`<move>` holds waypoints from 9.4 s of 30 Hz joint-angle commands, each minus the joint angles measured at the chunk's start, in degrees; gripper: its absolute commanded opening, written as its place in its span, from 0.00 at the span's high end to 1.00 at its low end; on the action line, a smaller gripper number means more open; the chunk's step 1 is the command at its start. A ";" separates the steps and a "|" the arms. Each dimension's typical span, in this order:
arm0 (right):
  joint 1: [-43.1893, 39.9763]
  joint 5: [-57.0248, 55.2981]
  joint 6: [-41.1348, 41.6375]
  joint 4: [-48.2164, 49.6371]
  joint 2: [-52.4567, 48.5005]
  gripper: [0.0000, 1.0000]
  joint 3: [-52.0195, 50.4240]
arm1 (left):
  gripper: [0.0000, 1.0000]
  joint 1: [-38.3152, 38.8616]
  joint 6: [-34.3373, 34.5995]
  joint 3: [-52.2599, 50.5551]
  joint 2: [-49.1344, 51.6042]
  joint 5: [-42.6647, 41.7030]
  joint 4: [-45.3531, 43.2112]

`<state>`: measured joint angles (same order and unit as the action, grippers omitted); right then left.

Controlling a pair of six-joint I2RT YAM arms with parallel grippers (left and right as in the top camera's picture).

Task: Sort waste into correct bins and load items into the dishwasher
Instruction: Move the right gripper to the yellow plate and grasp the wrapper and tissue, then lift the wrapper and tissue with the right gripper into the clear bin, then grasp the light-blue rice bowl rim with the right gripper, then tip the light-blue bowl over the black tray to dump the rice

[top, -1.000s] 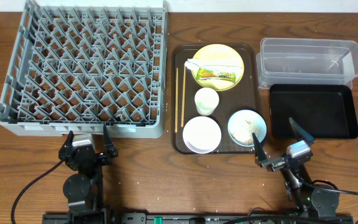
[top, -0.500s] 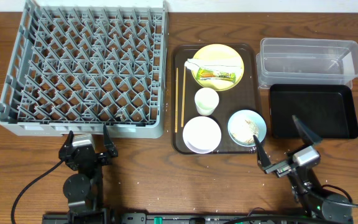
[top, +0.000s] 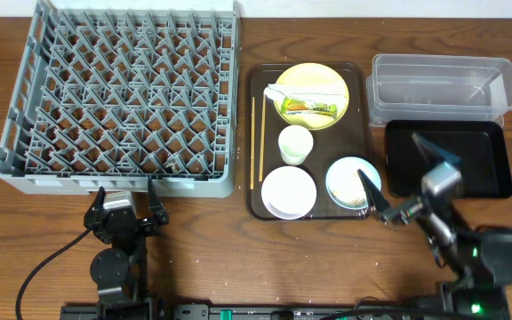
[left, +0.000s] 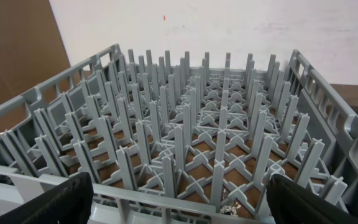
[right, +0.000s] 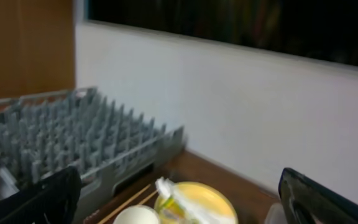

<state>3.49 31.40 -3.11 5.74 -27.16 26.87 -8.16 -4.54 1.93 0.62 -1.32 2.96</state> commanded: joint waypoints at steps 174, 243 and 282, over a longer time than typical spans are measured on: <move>13.46 -24.94 17.79 -82.75 -78.51 0.28 73.90 | 0.09 -0.17 -0.37 -1.70 0.48 0.52 1.01; -17.18 16.35 5.07 -62.23 -64.28 0.99 48.96 | 0.10 -0.17 -0.37 -1.70 0.48 0.50 1.01; -46.90 50.45 28.89 -24.81 -65.05 0.99 22.97 | 0.09 -0.17 -0.39 -1.70 0.48 0.50 1.01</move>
<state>-42.63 81.52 20.73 -19.38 -92.33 50.15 -8.16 -4.56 1.91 1.04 -1.32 2.96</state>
